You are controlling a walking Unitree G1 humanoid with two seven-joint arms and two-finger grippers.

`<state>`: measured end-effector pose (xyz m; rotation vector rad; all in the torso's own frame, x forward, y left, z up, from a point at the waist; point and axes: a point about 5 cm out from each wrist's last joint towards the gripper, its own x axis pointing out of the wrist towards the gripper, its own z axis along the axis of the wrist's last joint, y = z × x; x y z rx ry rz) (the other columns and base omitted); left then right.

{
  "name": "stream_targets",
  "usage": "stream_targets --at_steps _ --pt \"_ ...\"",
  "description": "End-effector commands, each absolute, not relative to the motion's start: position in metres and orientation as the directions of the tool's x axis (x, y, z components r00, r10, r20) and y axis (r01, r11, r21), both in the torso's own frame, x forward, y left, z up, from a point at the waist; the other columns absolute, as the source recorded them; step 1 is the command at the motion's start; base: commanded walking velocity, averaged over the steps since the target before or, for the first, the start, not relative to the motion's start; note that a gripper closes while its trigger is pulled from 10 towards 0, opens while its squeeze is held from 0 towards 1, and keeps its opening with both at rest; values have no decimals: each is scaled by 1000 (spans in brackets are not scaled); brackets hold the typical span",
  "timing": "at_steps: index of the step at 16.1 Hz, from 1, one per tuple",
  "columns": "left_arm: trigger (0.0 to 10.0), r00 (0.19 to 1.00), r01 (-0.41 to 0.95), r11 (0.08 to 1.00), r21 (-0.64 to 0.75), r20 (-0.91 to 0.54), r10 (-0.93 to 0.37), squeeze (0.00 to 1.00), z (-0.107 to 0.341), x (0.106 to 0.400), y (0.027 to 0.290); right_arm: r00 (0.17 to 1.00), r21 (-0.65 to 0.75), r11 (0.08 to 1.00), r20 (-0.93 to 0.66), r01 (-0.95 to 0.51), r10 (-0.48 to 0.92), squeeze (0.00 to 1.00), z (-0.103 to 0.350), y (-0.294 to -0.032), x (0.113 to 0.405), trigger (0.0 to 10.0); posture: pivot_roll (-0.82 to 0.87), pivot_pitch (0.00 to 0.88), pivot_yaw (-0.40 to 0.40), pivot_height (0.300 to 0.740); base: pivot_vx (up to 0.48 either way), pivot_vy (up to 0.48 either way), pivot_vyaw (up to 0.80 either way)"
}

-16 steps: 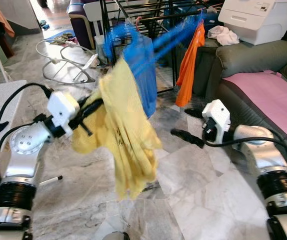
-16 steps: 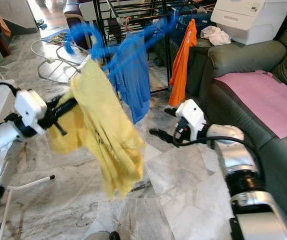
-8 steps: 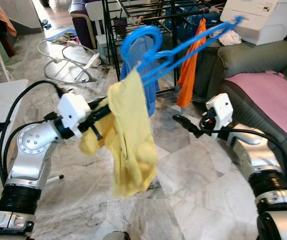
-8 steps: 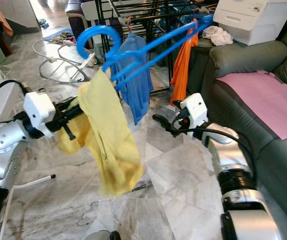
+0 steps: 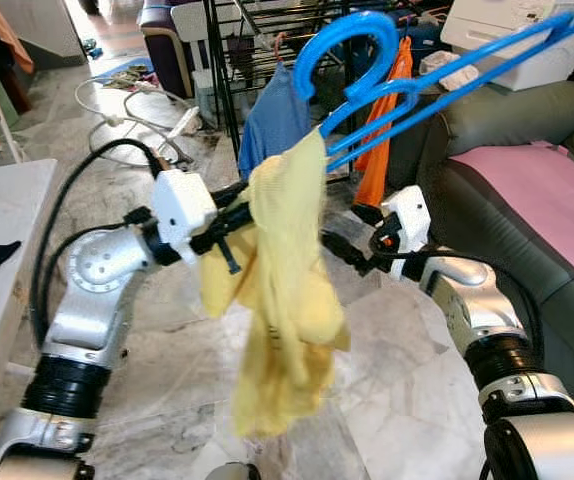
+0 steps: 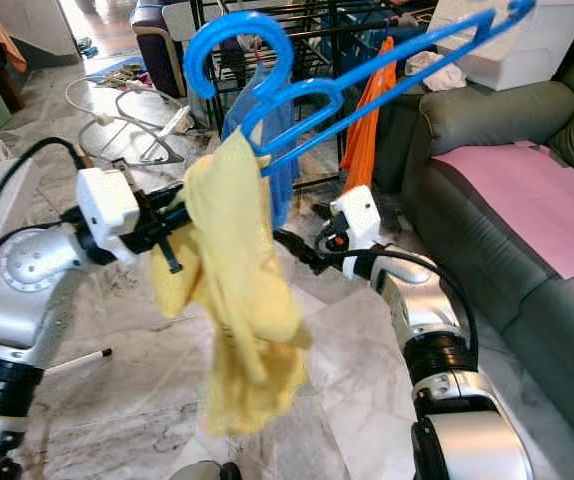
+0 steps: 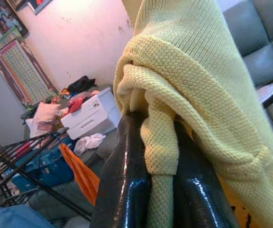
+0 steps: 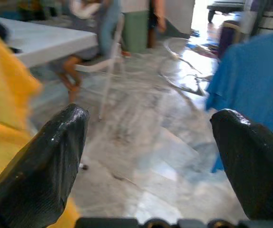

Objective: Hang hanger

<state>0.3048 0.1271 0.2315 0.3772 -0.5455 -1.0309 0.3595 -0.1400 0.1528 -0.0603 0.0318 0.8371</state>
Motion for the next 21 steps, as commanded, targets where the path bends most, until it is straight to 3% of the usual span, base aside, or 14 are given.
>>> stream_targets --at_steps 1,2,4,10,21 --pt "0 357 675 456 581 284 -890 0 250 303 119 626 -38 625 -52 -780 778 275 154 -135 356 10000 -36 26 53 740 0 0 0" --pt "0 357 674 456 581 284 -890 0 251 304 116 613 -31 612 -48 -790 788 133 155 -134 355 10000 -36 23 53 740 0 0 0" --pt "0 363 669 454 588 274 -891 0 248 307 117 611 -22 611 -35 -791 790 12 158 -134 356 10000 -39 22 54 740 0 0 0" --pt "0 428 652 479 588 236 -872 0 233 314 126 597 -43 596 -22 -802 802 0 169 -139 355 10000 -40 20 55 740 0 0 0" --pt "0 421 629 470 619 236 -876 0 235 316 123 534 -41 533 -31 -845 845 0 171 -134 349 10000 -42 16 50 740 0 0 0"
